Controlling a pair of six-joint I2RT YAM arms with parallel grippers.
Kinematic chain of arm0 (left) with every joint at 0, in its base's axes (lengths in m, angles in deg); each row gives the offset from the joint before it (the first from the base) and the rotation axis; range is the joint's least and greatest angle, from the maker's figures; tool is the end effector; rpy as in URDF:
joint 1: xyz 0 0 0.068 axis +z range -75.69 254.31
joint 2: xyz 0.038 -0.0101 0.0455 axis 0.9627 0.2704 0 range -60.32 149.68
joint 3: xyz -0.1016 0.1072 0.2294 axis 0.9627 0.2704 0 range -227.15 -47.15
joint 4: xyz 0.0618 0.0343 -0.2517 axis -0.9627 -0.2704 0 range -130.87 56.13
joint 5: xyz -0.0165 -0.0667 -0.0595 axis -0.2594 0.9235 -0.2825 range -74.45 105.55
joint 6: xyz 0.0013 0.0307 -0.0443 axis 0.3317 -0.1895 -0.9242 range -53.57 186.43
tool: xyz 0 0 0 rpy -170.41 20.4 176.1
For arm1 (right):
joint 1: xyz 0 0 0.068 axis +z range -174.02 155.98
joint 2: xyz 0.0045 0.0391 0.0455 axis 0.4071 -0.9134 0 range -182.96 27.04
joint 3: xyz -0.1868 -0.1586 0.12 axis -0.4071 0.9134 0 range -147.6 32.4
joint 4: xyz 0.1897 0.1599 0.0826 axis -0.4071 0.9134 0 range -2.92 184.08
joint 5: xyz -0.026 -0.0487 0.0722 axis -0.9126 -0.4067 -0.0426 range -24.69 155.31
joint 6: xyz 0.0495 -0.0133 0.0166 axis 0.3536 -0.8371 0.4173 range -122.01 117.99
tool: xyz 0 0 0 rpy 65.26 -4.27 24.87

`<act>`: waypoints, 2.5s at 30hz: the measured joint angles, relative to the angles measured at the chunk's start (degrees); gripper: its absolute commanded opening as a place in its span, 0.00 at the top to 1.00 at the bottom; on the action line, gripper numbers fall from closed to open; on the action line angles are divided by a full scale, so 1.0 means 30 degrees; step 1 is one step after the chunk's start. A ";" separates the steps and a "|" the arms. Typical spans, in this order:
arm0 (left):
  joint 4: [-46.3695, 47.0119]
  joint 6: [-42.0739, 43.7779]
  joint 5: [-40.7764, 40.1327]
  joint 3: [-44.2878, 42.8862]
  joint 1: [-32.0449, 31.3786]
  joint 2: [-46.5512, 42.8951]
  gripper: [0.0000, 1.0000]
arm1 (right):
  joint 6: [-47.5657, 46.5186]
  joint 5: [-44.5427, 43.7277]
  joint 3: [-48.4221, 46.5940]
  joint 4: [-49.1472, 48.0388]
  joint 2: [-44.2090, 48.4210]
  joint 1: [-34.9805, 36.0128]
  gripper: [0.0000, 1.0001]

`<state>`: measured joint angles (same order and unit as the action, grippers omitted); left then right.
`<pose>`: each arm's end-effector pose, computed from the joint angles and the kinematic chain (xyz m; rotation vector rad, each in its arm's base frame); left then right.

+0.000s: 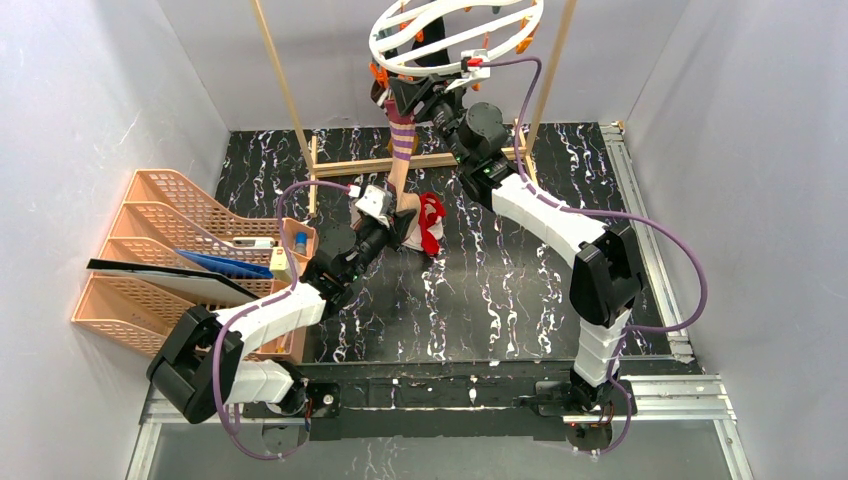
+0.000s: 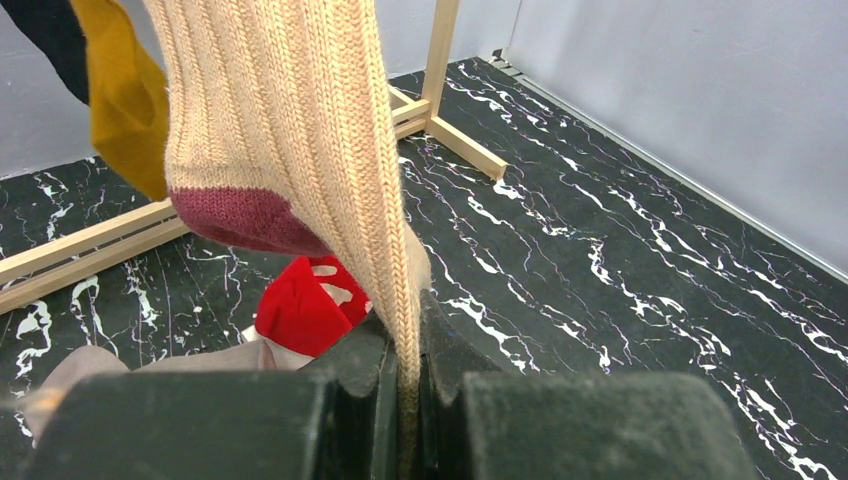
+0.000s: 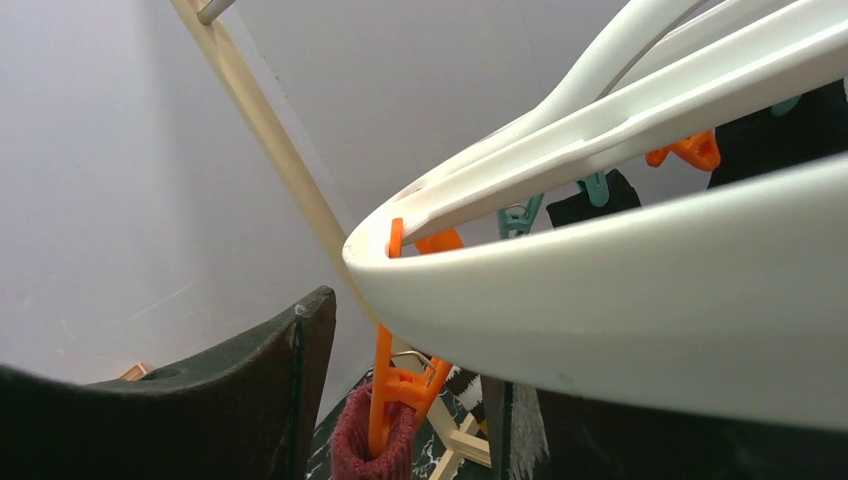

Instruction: Remove the socks clipped to the hanger

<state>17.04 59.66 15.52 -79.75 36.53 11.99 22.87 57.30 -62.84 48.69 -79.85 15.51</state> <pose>0.2165 -0.1680 0.2760 0.3755 1.3546 -0.6484 0.3474 0.2803 0.4245 -0.0170 1.1557 0.9257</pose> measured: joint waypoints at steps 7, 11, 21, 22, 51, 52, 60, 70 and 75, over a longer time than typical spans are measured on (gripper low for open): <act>-0.0007 0.0058 0.0000 0.0000 -0.0029 0.0007 1.00 | 0.0007 0.0007 -0.0022 0.0007 -0.0160 -0.0073 0.46; 0.0000 0.0058 0.0000 0.0000 -0.0036 0.0058 1.00 | 0.0015 0.0007 -0.0022 -0.0036 -0.0160 -0.0146 0.49; -0.0058 0.0058 0.0000 -0.0007 -0.0036 0.0131 1.00 | -0.0015 0.0080 0.0007 -0.0219 -0.0160 -0.0277 0.66; -0.0080 0.0058 0.0007 -0.0007 -0.0036 0.0146 1.00 | -0.0007 0.0087 0.0007 -0.0291 -0.0160 -0.0284 0.68; -0.2033 0.2426 -0.8153 -0.2900 -0.0095 0.1996 0.02 | -0.0066 0.2783 0.0576 0.2914 0.2535 -0.1617 0.82; -0.1734 0.2659 -0.8284 -0.3264 -0.0095 0.2470 0.02 | -0.0080 0.2922 0.0852 0.2936 0.2987 -0.1814 0.82; 0.0597 0.3497 -0.8167 -0.7359 -0.0095 0.8276 0.02 | -0.0160 0.3759 0.2710 0.3483 0.5901 -0.3592 0.81; 0.2040 0.3344 -0.5901 -0.9398 -0.0087 1.1264 0.64 | 0.0175 0.4495 0.3490 0.3832 0.6528 -0.5246 0.78; 0.2448 0.3038 -0.4605 -1.0520 -0.0087 1.2488 0.54 | 0.0488 0.5013 0.3577 0.3876 0.6528 -0.5581 0.78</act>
<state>24.39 68.78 1.70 -111.31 36.27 49.46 24.34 72.34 -52.11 60.31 -60.27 -1.24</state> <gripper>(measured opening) 0.348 0.344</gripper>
